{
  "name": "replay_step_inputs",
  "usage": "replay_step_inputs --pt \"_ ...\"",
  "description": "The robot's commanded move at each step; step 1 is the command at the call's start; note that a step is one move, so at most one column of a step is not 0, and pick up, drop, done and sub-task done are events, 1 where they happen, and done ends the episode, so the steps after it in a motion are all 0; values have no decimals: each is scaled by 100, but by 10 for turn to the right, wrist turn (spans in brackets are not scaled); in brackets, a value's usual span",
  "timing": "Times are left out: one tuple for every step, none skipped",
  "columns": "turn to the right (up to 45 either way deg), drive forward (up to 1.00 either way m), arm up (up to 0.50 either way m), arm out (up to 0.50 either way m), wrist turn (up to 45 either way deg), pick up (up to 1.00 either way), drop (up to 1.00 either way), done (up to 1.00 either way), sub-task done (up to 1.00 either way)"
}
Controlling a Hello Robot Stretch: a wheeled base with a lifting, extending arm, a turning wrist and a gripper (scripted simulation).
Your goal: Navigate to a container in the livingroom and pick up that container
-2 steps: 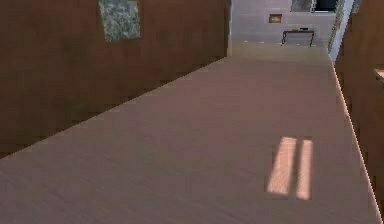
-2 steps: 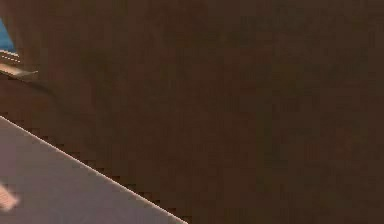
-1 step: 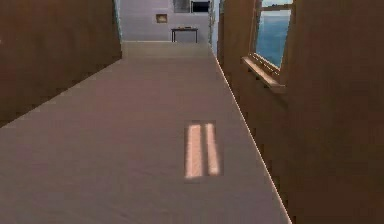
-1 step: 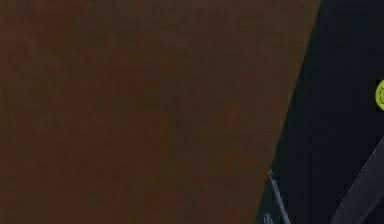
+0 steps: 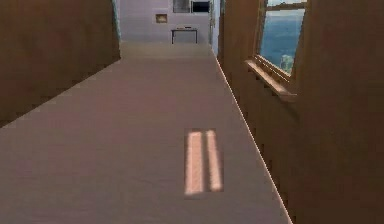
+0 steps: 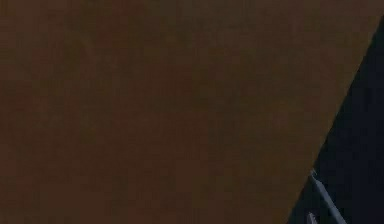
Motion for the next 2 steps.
replay_step_inputs --pt "0 100 0 0 0 0 0 0 0" --pt "0 100 0 0 0 0 0 0 0"
